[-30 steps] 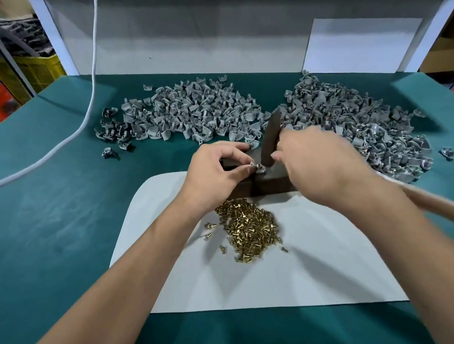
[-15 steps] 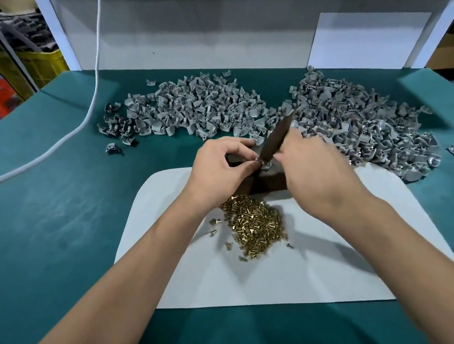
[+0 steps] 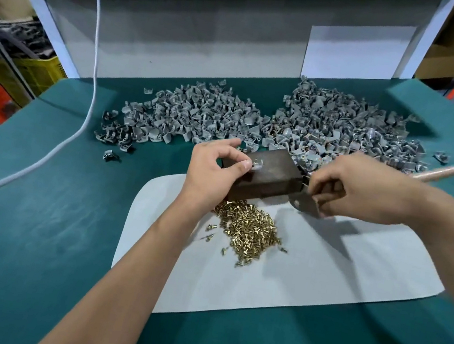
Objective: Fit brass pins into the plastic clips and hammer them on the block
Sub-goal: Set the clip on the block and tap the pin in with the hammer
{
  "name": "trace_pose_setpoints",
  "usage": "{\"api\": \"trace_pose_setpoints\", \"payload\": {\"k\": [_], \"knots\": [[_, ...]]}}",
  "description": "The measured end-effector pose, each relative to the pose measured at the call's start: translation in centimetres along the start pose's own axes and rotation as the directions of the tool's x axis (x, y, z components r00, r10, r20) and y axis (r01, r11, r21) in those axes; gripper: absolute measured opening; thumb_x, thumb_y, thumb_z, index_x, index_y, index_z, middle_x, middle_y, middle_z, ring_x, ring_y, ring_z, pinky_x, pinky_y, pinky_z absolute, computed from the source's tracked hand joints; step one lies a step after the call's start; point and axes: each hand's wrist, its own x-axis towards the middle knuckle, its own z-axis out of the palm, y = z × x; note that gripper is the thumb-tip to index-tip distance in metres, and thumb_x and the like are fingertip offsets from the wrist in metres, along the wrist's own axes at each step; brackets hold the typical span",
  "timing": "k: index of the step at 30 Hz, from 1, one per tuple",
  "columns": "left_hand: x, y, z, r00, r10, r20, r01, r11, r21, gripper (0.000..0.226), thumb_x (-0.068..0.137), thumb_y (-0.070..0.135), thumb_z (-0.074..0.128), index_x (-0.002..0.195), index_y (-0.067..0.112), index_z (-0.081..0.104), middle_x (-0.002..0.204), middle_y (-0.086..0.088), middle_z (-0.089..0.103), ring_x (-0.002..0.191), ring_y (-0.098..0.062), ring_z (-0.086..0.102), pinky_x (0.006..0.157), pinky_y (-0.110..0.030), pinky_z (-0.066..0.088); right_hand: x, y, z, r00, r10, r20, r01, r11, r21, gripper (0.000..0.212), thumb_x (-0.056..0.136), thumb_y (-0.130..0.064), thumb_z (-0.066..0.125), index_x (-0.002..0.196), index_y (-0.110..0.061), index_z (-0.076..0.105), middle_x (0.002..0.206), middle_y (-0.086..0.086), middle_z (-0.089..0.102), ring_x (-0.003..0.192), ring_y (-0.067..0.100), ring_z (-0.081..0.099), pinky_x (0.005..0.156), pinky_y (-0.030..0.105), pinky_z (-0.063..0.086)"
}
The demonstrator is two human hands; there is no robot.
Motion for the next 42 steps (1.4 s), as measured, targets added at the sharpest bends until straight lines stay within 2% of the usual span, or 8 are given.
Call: {"api": "trace_pose_setpoints", "payload": {"k": [6,11,15,18,22,26,31,42], "knots": [[-0.3,0.4,0.1,1.0,-0.017,0.012,0.018,0.999,-0.045,0.021,0.085,0.009,0.08,0.074,0.028,0.078,0.13,0.002,0.068,0.124,-0.006,0.057,0.118,-0.042,0.034,-0.1,0.7,0.6,0.996,0.058,0.068,-0.054,0.997,-0.063,0.019,0.076,-0.022,0.088,0.089,-0.03,0.077,0.078,-0.019,0.073,0.072,-0.009,0.065,0.067,0.008,0.047],[-0.3,0.2,0.4,0.999,-0.03,0.015,0.031,0.998,-0.054,0.023,0.084,0.009,0.08,0.071,0.029,0.078,0.131,0.003,0.067,0.128,-0.009,0.056,0.118,-0.048,0.034,1.5,-0.8,0.5,0.959,0.028,-0.283,-0.022,1.0,0.021,0.013,0.087,-0.021,0.078,0.085,-0.033,0.074,0.073,-0.021,0.069,0.069,-0.008,0.064,0.069,0.012,0.051],[-0.5,0.3,0.5,0.999,-0.025,0.03,0.027,0.996,-0.083,0.017,0.078,0.017,0.081,0.068,0.03,0.078,0.131,0.002,0.067,0.128,-0.012,0.058,0.115,-0.05,0.038,3.5,-2.9,2.9,0.928,-0.077,-0.365,0.098,0.995,0.038,0.032,0.085,-0.032,0.08,0.115,-0.031,0.07,0.094,-0.014,0.07,0.086,0.005,0.064,0.082,0.028,0.054],[-0.5,0.5,0.5,0.999,-0.022,0.038,0.026,0.995,-0.096,0.004,0.07,0.029,0.075,0.069,0.03,0.079,0.131,0.005,0.067,0.129,-0.013,0.058,0.114,-0.051,0.039,4.2,-2.8,4.0,0.88,-0.147,-0.451,0.178,0.984,0.028,0.032,0.083,-0.035,0.082,0.112,-0.023,0.074,0.099,-0.004,0.073,0.091,0.016,0.064,0.086,0.041,0.053],[-0.7,0.7,0.6,0.997,0.025,0.066,-0.02,0.997,-0.081,0.009,0.074,0.029,0.075,0.078,0.024,0.081,0.131,0.005,0.067,0.129,-0.009,0.057,0.114,-0.05,0.04,4.2,-2.4,4.8,0.813,-0.162,-0.559,0.251,0.964,0.085,0.019,0.086,-0.03,0.08,0.102,-0.019,0.078,0.092,-0.005,0.072,0.084,0.01,0.064,0.08,0.034,0.053],[-0.4,0.4,0.2,0.999,0.046,-0.016,-0.047,0.997,-0.068,0.006,0.089,0.02,0.074,0.089,0.019,0.08,0.13,0.002,0.067,0.128,-0.007,0.056,0.11,-0.043,0.045,4.2,-1.0,5.0,0.727,0.049,-0.685,0.047,0.992,0.121,0.029,0.089,-0.036,0.076,0.111,-0.018,0.077,0.094,-0.002,0.075,0.081,0.011,0.065,0.083,0.032,0.058],[-0.3,0.3,0.1,0.992,0.083,-0.094,-0.086,0.996,-0.025,0.01,0.096,0.013,0.069,0.095,0.011,0.078,0.126,-0.004,0.067,0.127,-0.009,0.057,0.081,0.003,0.039,4.2,1.2,5.0,0.62,0.377,-0.689,-0.19,0.923,0.334,0.034,0.098,-0.016,0.064,0.131,-0.015,0.061,0.094,0.003,0.071,0.088,0.024,0.068,0.09,0.04,0.057],[-0.8,0.6,0.5,0.988,0.138,-0.068,-0.141,0.989,-0.037,0.016,0.097,0.017,0.063,0.11,0.014,0.073,0.112,0.002,0.071,0.109,-0.011,0.063,0.081,-0.006,0.045,3.7,-0.3,5.4,0.677,0.427,-0.599,-0.196,0.89,0.411,0.027,0.106,-0.026,0.049,0.133,-0.023,0.05,0.084,0.009,0.071,0.076,0.025,0.068,0.075,0.044,0.058]]}}
